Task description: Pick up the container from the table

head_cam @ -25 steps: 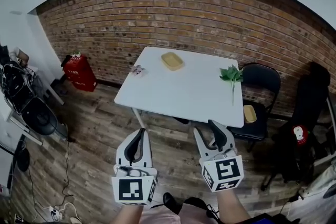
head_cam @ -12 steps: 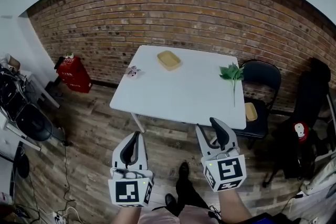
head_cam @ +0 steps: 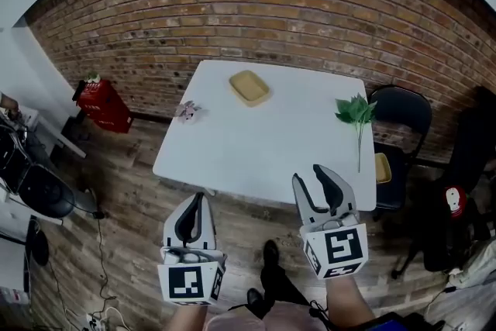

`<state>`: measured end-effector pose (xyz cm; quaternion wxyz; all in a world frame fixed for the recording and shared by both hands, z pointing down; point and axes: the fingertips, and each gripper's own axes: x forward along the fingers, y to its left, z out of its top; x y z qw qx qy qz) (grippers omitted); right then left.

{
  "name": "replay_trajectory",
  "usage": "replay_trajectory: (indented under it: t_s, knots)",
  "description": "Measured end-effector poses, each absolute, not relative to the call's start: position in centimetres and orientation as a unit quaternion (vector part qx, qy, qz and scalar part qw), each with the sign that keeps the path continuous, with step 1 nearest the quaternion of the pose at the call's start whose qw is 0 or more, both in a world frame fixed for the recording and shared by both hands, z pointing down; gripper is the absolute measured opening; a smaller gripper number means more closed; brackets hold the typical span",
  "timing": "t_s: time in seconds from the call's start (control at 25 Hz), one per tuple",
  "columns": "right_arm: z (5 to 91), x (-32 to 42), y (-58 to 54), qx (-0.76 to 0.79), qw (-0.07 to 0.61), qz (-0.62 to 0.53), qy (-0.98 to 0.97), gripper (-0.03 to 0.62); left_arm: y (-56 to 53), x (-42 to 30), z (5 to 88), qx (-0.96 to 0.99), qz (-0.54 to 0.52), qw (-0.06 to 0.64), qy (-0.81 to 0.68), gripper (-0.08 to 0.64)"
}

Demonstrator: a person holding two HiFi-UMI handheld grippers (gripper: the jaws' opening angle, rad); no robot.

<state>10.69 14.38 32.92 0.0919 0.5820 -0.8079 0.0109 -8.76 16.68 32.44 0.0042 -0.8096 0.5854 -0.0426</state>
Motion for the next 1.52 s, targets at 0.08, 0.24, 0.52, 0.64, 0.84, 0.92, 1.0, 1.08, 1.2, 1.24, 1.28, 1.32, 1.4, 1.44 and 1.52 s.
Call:
replay_trajectory:
  t_s: [0.08, 0.24, 0.52, 0.64, 0.84, 0.92, 1.0, 1.08, 1.2, 1.24, 1.28, 1.32, 1.4, 1.44, 1.52]
  knots:
    - [32.9, 11.2, 11.7, 0.58, 0.093, 0.012, -0.809, 0.16, 14.3, -8.6, 32.7, -0.806, -0.048, 0.001, 0.59, 0.009]
    - [32.5, 12.1, 6.6, 0.576, 0.093, 0.013, -0.812, 0.147, 9.9, -8.4, 32.4, -0.797, -0.054, 0.003, 0.601, 0.009]
    - [31.2, 13.6, -0.5, 0.567, 0.085, 0.005, -0.819, 0.132, 4.0, -7.6, 30.5, -0.782, -0.049, 0.024, 0.62, 0.01]
    - [30.4, 13.9, -2.9, 0.562, 0.083, -0.002, -0.823, 0.129, 2.3, -7.4, 29.4, -0.776, -0.042, 0.034, 0.628, 0.009]
    - [28.5, 13.5, -6.4, 0.552, 0.08, -0.022, -0.83, 0.126, 0.1, -8.0, 28.1, -0.765, -0.03, 0.045, 0.642, 0.009]
    - [27.9, 13.1, -7.6, 0.549, 0.079, -0.031, -0.832, 0.126, -0.6, -8.4, 27.8, -0.761, -0.026, 0.046, 0.647, 0.009]
    - [27.5, 12.8, -8.8, 0.546, 0.08, -0.036, -0.833, 0.126, -1.4, -8.9, 27.9, -0.758, -0.023, 0.046, 0.651, 0.009]
    - [27.6, 12.4, -9.9, 0.545, 0.083, -0.039, -0.834, 0.126, -2.2, -9.4, 28.1, -0.755, -0.023, 0.044, 0.654, 0.009]
    - [27.8, 11.8, -11.4, 0.543, 0.089, -0.041, -0.834, 0.124, -3.5, -10.4, 29.0, -0.754, -0.026, 0.035, 0.655, 0.009]
    - [27.9, 11.7, -12.0, 0.544, 0.091, -0.041, -0.833, 0.124, -4.1, -10.7, 29.4, -0.754, -0.027, 0.031, 0.655, 0.009]
    - [28.0, 11.5, -12.5, 0.544, 0.093, -0.041, -0.833, 0.124, -4.7, -10.9, 29.7, -0.755, -0.028, 0.027, 0.654, 0.01]
    - [28.1, 11.4, -13.1, 0.544, 0.095, -0.042, -0.832, 0.124, -5.5, -11.1, 30.0, -0.757, -0.029, 0.023, 0.653, 0.009]
    - [28.2, 11.1, -14.5, 0.546, 0.1, -0.042, -0.831, 0.124, -7.1, -11.3, 30.5, -0.761, -0.03, 0.018, 0.648, 0.009]
    - [28.3, 11.0, -15.3, 0.547, 0.103, -0.042, -0.83, 0.124, -8.0, -11.5, 30.6, -0.764, -0.03, 0.016, 0.645, 0.009]
    - [28.7, 10.6, -17.1, 0.55, 0.109, -0.041, -0.827, 0.125, -9.9, -11.9, 30.9, -0.768, -0.027, 0.011, 0.64, 0.009]
